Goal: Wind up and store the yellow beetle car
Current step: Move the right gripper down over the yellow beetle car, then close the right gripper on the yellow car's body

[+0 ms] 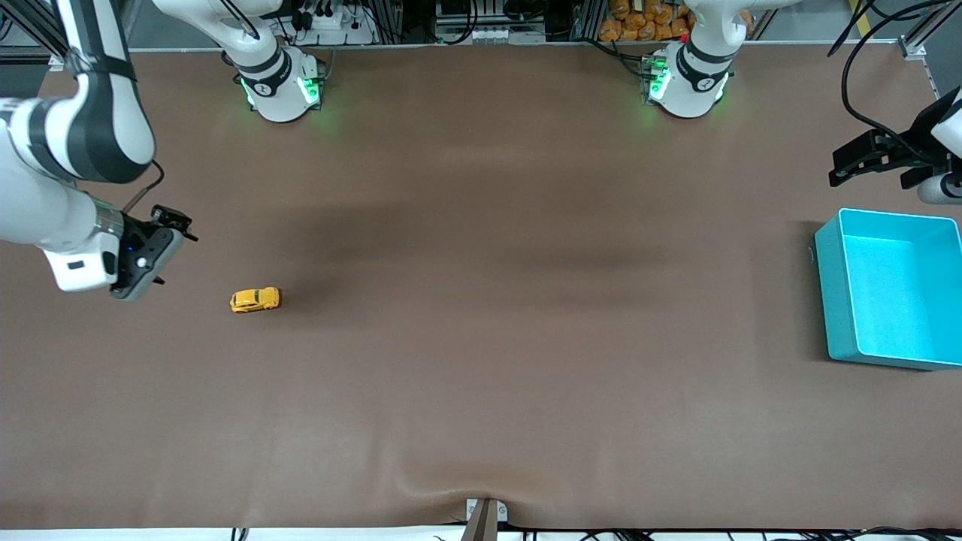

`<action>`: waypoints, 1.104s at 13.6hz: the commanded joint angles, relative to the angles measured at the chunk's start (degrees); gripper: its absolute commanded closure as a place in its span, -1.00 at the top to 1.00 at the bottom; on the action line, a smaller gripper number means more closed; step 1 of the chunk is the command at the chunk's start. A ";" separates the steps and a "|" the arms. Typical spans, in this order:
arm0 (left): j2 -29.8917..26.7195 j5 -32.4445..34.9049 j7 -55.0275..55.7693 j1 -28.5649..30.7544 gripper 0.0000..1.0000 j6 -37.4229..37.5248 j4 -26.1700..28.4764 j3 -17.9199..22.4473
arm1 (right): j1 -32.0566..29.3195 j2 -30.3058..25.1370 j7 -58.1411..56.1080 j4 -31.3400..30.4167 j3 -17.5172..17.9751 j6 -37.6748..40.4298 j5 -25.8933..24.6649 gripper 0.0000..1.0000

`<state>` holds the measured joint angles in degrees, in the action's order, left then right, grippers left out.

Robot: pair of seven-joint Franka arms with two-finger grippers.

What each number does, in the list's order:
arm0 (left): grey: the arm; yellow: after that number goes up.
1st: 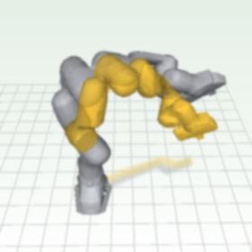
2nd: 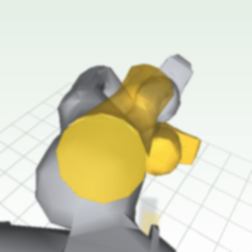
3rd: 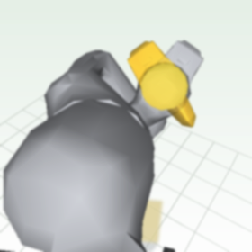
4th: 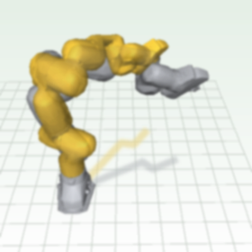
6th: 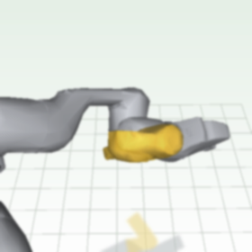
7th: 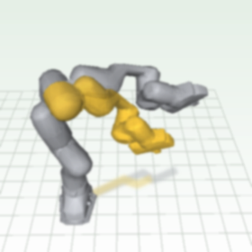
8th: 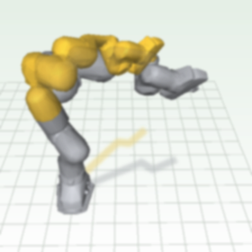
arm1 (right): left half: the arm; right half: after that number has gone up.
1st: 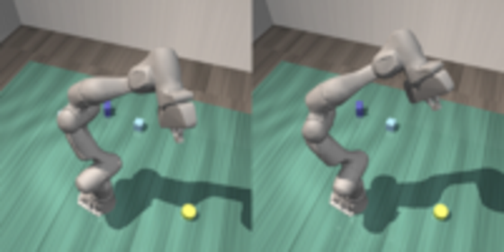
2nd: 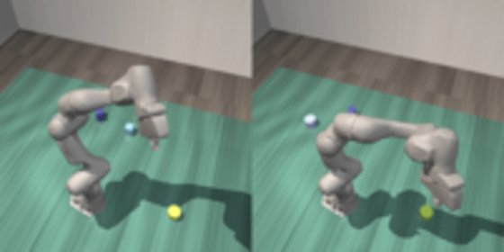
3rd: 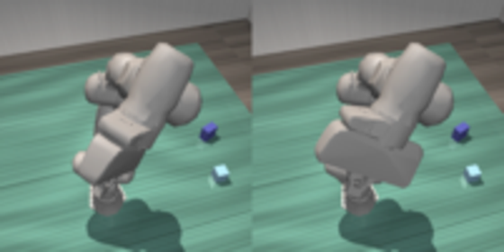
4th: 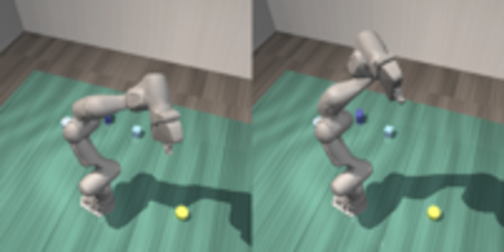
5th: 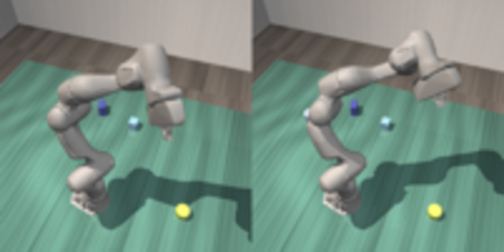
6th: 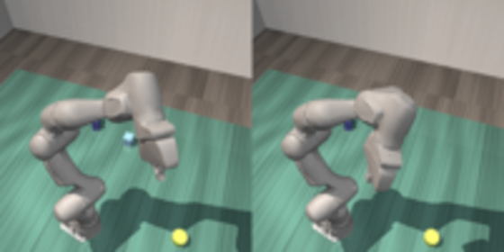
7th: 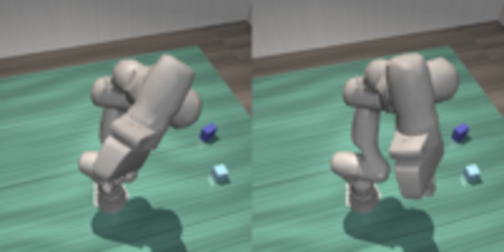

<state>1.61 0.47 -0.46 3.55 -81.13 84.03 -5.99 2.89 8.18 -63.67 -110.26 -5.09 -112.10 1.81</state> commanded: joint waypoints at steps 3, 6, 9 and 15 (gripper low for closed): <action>-0.12 1.20 0.63 -0.21 1.00 0.45 -0.01 -0.07 | 2.56 3.41 -10.33 -3.03 0.08 -10.24 -2.42 1.00; 0.06 1.20 0.63 -0.21 1.00 0.36 0.17 -0.07 | 3.35 4.74 -13.92 -6.09 0.08 -16.98 -2.96 1.00; 0.06 1.20 0.63 -0.21 1.00 0.36 0.43 -0.07 | 3.79 6.05 -16.56 -9.45 0.08 -22.81 -2.96 1.00; -0.12 1.20 0.63 -0.21 1.00 0.45 0.96 -0.07 | 3.62 9.39 -22.28 -10.33 0.17 -25.54 -2.96 0.83</action>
<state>1.88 0.47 -0.38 3.55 -81.13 84.79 -5.99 6.47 17.21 -84.95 -120.29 -4.94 -137.02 -0.35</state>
